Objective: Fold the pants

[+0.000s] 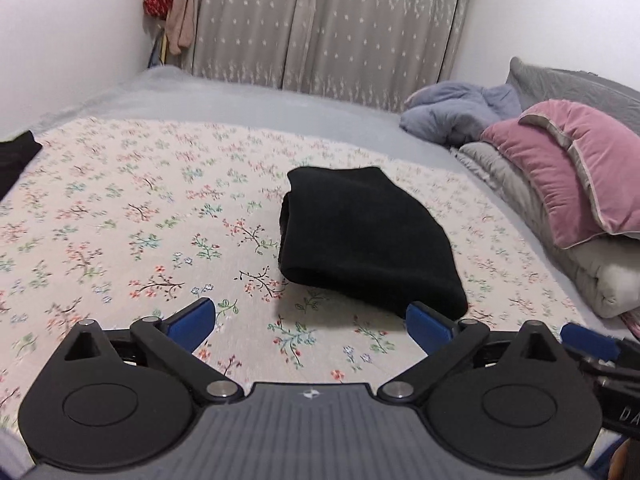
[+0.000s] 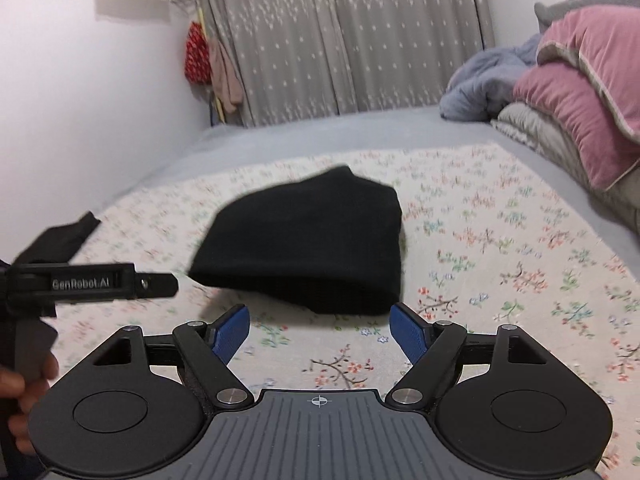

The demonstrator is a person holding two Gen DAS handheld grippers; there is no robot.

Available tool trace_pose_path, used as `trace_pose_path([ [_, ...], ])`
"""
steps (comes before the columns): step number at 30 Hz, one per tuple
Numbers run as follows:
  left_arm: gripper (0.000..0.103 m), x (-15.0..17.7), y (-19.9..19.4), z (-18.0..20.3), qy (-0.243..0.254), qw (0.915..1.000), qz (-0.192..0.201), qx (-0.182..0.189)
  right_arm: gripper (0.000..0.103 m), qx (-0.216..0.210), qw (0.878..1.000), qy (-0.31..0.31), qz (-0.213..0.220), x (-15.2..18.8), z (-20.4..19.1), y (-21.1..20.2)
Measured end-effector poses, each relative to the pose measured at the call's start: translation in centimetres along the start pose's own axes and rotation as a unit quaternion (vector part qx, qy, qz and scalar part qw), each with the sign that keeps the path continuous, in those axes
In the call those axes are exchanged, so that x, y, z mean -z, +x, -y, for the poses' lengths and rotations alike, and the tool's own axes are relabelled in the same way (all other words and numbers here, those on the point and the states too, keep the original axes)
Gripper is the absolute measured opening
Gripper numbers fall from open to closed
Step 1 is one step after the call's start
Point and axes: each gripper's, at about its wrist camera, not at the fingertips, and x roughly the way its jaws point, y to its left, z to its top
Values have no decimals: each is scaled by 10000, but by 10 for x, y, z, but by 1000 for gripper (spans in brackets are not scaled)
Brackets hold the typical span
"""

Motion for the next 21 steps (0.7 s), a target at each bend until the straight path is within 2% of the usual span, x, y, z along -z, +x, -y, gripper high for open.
trace_pose_path([
  [5, 103, 15, -25, 1, 101, 9998, 131, -150, 79, 40, 9996, -185, 221, -3, -13, -38],
  [9, 103, 23, -40, 4, 205, 9991, 337, -169, 86, 40, 9991, -238, 358, 4, -21, -66],
  [12, 103, 26, -37, 5, 348, 9981, 459, -209, 94, -109, 9988, -308, 375, 11, -28, -82],
  [15, 103, 30, -31, -1, 263, 9986, 400, -226, 97, -206, 9982, -389, 406, 17, -33, -88],
  [21, 103, 36, -24, -6, 297, 9986, 324, -311, 101, 33, 9981, -346, 499, 20, -33, -76],
])
